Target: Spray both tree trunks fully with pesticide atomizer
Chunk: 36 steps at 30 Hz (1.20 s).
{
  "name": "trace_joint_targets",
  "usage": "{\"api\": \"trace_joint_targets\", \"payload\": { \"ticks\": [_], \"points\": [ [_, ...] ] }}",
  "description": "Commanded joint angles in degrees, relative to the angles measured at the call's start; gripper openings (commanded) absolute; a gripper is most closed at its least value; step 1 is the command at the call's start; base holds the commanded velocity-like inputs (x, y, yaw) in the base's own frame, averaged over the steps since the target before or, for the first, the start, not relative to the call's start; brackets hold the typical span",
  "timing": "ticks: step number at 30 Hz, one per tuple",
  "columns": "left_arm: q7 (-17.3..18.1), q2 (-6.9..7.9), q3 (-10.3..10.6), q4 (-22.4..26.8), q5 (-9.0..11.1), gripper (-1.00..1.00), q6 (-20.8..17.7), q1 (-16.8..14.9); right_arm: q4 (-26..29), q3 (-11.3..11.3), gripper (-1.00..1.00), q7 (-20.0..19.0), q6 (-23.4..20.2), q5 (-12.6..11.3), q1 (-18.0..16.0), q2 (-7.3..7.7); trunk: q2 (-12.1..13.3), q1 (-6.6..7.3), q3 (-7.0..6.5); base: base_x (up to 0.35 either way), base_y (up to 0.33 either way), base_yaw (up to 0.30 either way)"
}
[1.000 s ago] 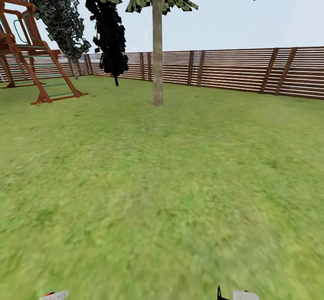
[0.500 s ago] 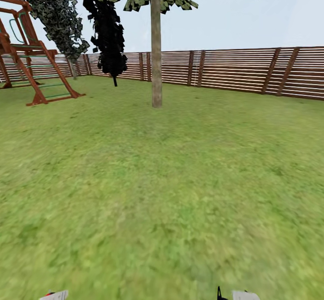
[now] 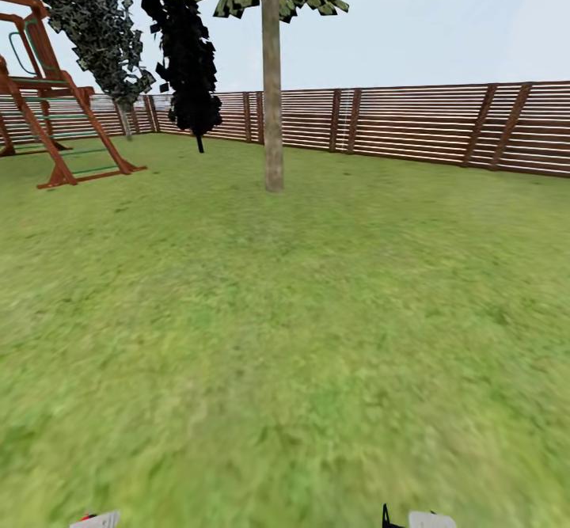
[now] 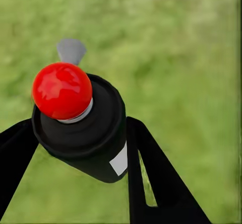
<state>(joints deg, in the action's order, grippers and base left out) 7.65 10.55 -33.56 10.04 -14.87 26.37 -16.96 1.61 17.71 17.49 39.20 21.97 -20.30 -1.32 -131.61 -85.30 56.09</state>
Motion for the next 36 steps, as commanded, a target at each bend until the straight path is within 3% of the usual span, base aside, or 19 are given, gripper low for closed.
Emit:
{"api": "trace_joint_targets", "payload": {
  "ticks": [1, 36],
  "points": [
    [0.0, 0.0, -0.01, 0.0, 0.02, -1.0, 0.0, 0.0, 0.01, 0.02, 1.0, 0.0, 0.0, 0.0, 0.01, 0.0, 0.0, 0.0, 0.0, 0.338, -0.083, 0.0],
    [0.22, 0.07, -0.04, 0.07, 0.03, -1.0, 0.0, 0.25, 0.04, -0.01, 1.0, 0.0, 0.0, 0.0, 0.02, 0.0, 0.0, 0.0, 0.0, 0.338, -0.083, 0.0]
  ]
}}
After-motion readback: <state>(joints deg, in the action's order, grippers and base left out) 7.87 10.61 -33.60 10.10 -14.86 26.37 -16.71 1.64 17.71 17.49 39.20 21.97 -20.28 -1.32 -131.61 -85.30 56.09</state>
